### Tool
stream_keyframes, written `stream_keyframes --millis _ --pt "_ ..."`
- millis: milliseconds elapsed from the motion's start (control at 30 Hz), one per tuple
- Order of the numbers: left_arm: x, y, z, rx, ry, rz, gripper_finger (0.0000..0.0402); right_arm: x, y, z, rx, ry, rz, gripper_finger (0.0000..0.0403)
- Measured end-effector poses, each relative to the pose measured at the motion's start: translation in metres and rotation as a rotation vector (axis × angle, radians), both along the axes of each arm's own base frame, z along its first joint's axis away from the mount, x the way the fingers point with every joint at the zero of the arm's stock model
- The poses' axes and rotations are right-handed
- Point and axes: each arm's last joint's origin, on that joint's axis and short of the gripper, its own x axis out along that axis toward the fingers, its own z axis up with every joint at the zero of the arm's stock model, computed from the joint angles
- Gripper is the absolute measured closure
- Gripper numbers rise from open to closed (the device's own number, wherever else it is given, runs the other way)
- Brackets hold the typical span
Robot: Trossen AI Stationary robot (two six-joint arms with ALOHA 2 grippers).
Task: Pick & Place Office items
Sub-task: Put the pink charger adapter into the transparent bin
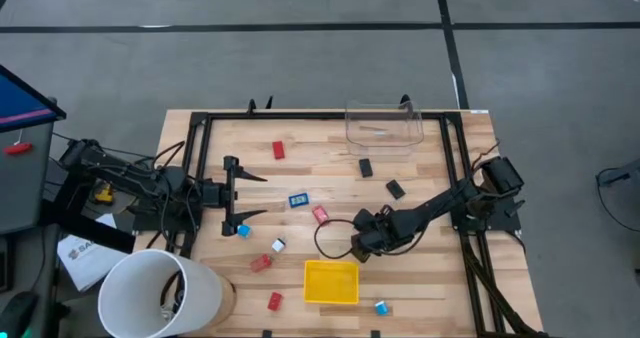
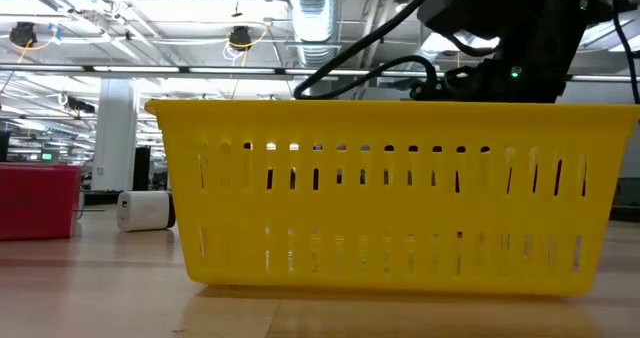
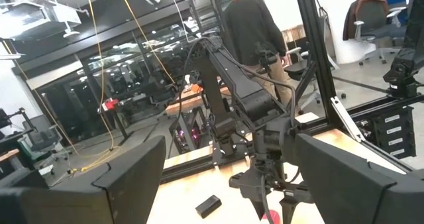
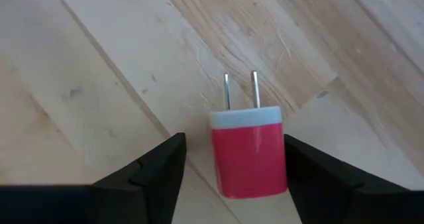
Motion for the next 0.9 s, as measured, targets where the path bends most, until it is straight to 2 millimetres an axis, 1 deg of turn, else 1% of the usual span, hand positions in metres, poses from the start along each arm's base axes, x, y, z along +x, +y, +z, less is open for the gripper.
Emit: stream_keyframes --millis 100,233,333,400,467,533,600,733,833,900 --pt "0.000 0.000 0.000 0.000 0.000 0.000 0.0073 -0.001 -0.002 0.002 -0.006 -0.003 -0.006 0.0215" --pt "0.000 0.000 0.000 0.001 0.000 0.000 0.0073 0.000 -0.005 0.002 -0.013 0.001 -0.006 0.0284" --pt "0.000 0.000 0.000 0.002 0.000 0.001 0.0073 0.000 -0.007 0.003 -0.027 -0.002 0.000 0.0283" --pt "0.000 0.000 0.000 0.001 0.000 0.002 0.0073 -0.002 -0.008 0.008 -0.043 -0.001 -0.002 0.0283" --pt "0.000 0.000 0.000 0.002 0.004 0.004 0.0073 -0.006 -0.010 0.020 -0.049 -0.022 -0.014 0.0283" --pt "0.000 0.001 -0.002 0.006 0.024 0.021 0.0073 -0.015 -0.010 0.038 -0.067 -0.055 -0.038 0.0283" --pt "0.000 0.002 -0.005 0.014 0.056 0.074 0.0073 -0.028 -0.010 0.060 -0.096 -0.099 -0.067 0.0283" --pt "0.001 0.007 -0.011 0.022 0.110 0.195 0.0073 -0.059 -0.012 0.106 -0.159 -0.271 -0.155 0.0283" --pt "0.001 0.010 -0.011 0.000 0.110 0.256 0.0073 -0.080 -0.024 0.129 -0.195 -0.358 -0.241 0.0283" --pt "0.001 0.012 -0.011 -0.007 0.110 0.271 0.0073 -0.088 -0.038 0.140 -0.198 -0.379 -0.292 0.0283"
